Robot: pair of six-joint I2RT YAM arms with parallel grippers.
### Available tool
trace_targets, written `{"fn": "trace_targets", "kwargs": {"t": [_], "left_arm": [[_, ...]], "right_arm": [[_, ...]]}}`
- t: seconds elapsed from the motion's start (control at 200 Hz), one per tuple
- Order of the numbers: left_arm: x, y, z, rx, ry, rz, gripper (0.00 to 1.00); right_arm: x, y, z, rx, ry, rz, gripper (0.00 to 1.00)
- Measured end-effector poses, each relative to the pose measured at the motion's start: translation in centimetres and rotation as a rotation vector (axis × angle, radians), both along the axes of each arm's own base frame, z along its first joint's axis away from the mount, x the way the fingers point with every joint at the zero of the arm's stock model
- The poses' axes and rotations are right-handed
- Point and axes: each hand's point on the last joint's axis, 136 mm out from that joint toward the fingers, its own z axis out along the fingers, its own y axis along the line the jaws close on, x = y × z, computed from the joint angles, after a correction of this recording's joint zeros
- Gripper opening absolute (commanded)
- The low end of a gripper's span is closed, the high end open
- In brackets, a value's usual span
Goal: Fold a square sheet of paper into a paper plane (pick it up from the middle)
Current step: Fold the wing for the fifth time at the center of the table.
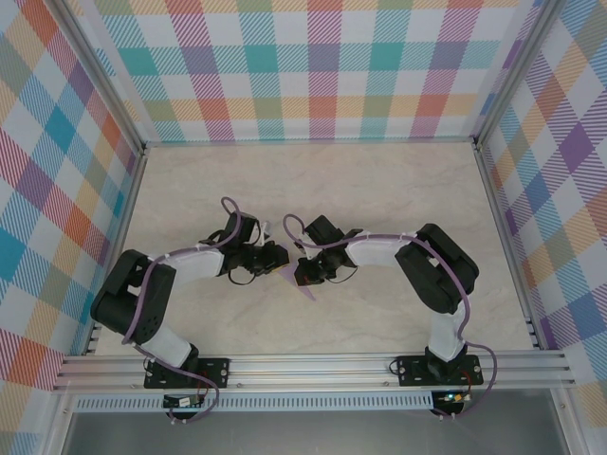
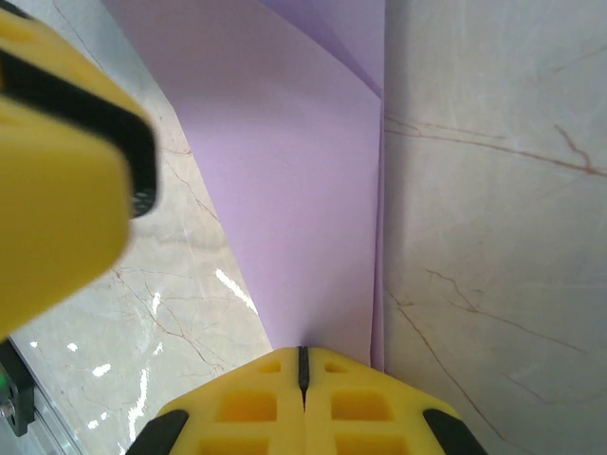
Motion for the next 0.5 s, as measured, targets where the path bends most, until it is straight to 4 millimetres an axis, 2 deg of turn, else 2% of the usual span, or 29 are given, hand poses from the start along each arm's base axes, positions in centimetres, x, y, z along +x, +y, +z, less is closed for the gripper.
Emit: {"fn": "trace_targets", "kwargs": {"t": [0.5], "left_arm": [[-0.7,-0.4,-2.8,0.053,0.055,-0.029,0.19]], "right_arm": [[-0.1,0.1,-0.1,-0.003,0.014,0.003,0.00]]}}
